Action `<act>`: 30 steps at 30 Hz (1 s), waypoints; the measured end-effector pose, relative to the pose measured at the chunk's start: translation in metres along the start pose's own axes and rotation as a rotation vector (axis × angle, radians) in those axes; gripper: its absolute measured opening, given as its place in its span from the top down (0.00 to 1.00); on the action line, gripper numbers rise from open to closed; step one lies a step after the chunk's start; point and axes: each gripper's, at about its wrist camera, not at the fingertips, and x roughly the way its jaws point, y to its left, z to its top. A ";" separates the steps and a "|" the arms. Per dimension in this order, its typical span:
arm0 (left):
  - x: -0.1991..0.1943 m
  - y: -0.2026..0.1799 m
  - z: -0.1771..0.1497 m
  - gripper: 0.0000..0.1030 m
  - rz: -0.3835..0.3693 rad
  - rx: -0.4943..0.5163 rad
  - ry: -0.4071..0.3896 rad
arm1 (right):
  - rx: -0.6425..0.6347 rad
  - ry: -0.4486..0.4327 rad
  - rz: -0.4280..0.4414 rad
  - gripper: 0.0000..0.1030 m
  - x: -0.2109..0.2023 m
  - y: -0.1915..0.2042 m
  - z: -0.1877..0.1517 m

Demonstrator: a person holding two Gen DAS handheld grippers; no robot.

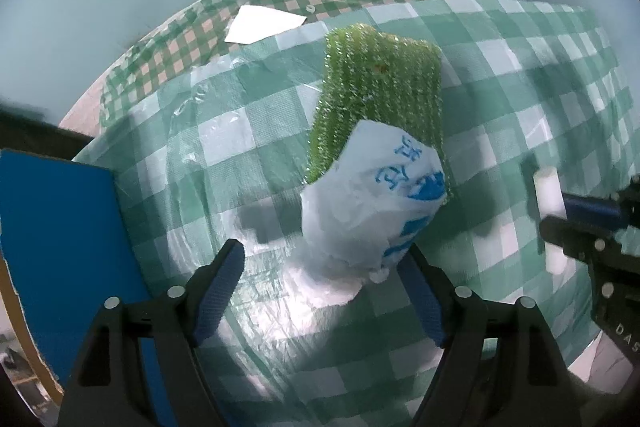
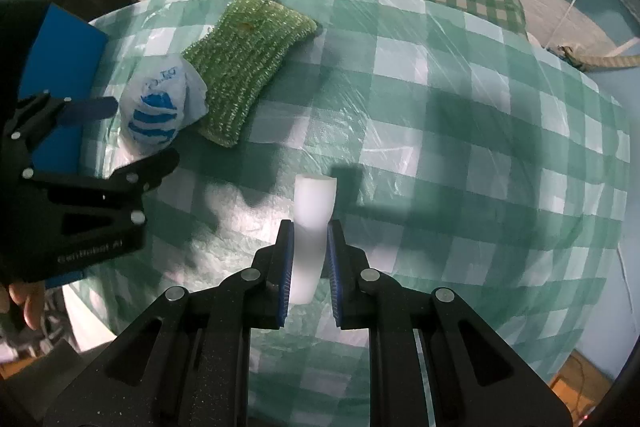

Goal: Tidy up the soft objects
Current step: 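Close the left tool on the white-and-blue sock while the right tool closes on the white plastic strip, then lift and carry the white-and-blue sock and white strip over the box with both tools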

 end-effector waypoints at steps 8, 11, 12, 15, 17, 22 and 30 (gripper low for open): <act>-0.004 0.016 -0.005 0.62 -0.055 -0.072 -0.013 | -0.005 -0.011 -0.003 0.86 -0.003 -0.001 -0.004; -0.010 0.019 -0.011 0.63 -0.065 -0.082 -0.024 | -0.008 -0.014 -0.002 0.86 -0.006 0.000 -0.003; -0.012 0.021 -0.013 0.63 -0.066 -0.087 -0.025 | -0.012 -0.017 0.000 0.86 -0.008 0.001 -0.003; -0.017 0.026 -0.020 0.63 -0.075 -0.110 -0.026 | -0.023 -0.022 0.001 0.86 -0.014 0.003 -0.004; -0.021 0.028 -0.025 0.63 -0.079 -0.121 -0.027 | -0.028 -0.025 0.002 0.86 -0.017 0.005 -0.005; -0.037 0.030 -0.037 0.63 -0.057 -0.127 -0.042 | -0.049 -0.038 0.008 0.86 -0.028 0.011 -0.008; -0.068 0.035 -0.053 0.63 -0.033 -0.143 -0.071 | -0.094 -0.063 0.006 0.86 -0.051 0.027 -0.008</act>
